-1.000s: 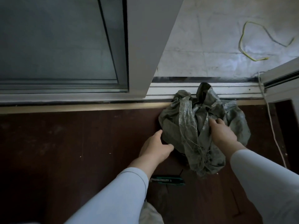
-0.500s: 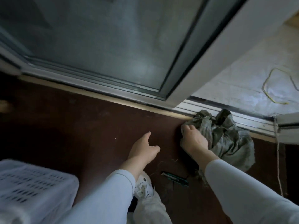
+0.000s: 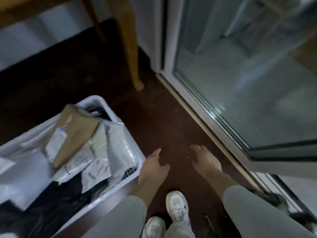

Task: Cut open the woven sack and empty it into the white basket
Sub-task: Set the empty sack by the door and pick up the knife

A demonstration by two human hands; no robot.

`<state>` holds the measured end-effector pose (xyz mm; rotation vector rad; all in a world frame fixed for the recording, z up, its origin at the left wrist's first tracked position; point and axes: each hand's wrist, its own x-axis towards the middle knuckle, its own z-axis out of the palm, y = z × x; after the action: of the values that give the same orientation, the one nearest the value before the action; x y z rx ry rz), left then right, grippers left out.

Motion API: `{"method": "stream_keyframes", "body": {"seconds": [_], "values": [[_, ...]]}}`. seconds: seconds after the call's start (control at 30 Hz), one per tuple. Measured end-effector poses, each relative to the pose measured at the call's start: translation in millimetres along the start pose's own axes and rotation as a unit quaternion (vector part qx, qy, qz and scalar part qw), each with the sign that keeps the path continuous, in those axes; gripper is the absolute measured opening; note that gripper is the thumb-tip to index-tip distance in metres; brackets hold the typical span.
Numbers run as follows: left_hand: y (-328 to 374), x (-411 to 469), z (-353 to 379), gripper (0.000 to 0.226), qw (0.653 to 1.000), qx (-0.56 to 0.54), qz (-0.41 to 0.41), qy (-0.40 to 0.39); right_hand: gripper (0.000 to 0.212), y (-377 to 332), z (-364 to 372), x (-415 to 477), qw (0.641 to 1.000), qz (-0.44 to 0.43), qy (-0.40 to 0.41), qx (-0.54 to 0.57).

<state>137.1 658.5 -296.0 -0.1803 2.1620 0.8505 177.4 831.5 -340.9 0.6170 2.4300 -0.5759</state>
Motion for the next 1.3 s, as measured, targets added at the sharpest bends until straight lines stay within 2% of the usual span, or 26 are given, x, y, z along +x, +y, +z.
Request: {"method": "stream_keyframes", "body": {"seconds": [0.13,0.37,0.67,0.83,0.97,1.1,1.3], "values": [[-40.9,-10.0,-49.0,0.063,0.994,-0.061,-0.050,0.073,0.053,-70.6,11.1,9.6,0.994,-0.095,-0.035,-0.047],[-119.3,-32.7,-99.2,0.060,0.974,-0.125,-0.135,0.131,0.050,-161.3,53.3,4.3,0.961,-0.225,-0.097,-0.131],[-215.8,-67.1,-107.9,0.062,0.950,-0.149,-0.223,0.160,0.050,-213.0,110.3,-23.6,0.918,-0.305,-0.147,-0.206],[-237.3,-70.3,-90.9,0.061,0.962,-0.141,-0.193,0.130,0.050,-197.1,136.3,-41.7,0.942,-0.265,-0.109,-0.177],[-235.0,-68.1,-63.7,0.060,0.979,-0.107,-0.150,0.091,0.049,-155.5,155.1,-58.7,0.968,-0.202,-0.069,-0.132],[-222.6,-62.7,-20.8,0.058,0.992,-0.059,-0.103,0.039,0.047,-86.0,170.5,-75.6,0.984,-0.131,-0.062,-0.105],[-199.0,-60.9,81.6,0.059,0.997,0.029,-0.057,-0.053,0.043,54.5,194.0,-112.2,0.993,0.034,-0.081,-0.079]]}}
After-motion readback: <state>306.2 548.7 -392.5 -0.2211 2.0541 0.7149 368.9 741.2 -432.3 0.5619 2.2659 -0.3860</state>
